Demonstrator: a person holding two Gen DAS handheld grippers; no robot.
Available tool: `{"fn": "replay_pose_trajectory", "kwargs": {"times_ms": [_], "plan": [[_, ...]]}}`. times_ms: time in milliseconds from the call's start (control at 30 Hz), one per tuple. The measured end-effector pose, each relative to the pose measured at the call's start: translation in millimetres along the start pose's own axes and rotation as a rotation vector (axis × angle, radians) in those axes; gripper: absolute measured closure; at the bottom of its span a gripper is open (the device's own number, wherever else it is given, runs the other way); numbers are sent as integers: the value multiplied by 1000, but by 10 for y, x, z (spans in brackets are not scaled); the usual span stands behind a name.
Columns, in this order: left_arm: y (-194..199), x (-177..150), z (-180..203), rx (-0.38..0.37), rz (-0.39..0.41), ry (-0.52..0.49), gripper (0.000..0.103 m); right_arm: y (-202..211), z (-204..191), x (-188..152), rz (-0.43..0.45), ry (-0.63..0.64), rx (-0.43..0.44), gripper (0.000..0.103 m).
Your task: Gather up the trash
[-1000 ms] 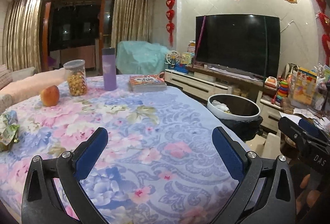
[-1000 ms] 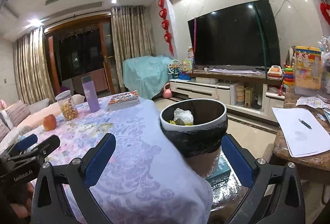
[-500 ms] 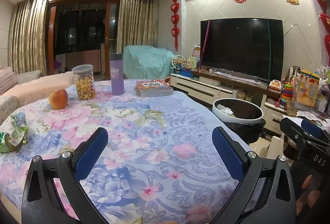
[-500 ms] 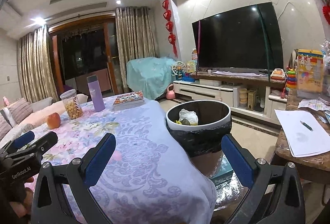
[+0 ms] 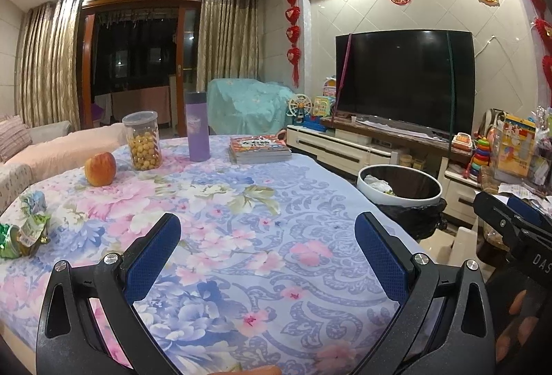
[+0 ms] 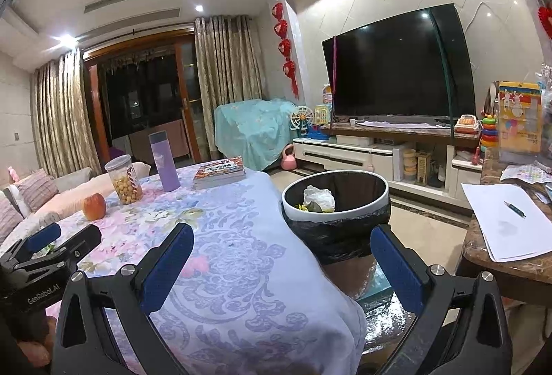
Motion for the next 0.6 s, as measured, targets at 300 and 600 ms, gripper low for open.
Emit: {"fn": "replay_pose_trajectory", "kwargs": {"times_ms": [300, 600], "plan": [[13, 4, 2, 1, 10, -5, 0, 7, -4, 0, 1, -1, 2, 0], [16, -5, -4, -7, 9, -4, 0, 18, -18, 1, 3, 0, 6, 0]]}}
Point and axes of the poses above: each gripper's, at about its wrist camera, not at the fingertips, and y roughly against the way its jaws point, z to its right, x to its top, the point moved 2 cm from there along -y, roughly the way its jaws point
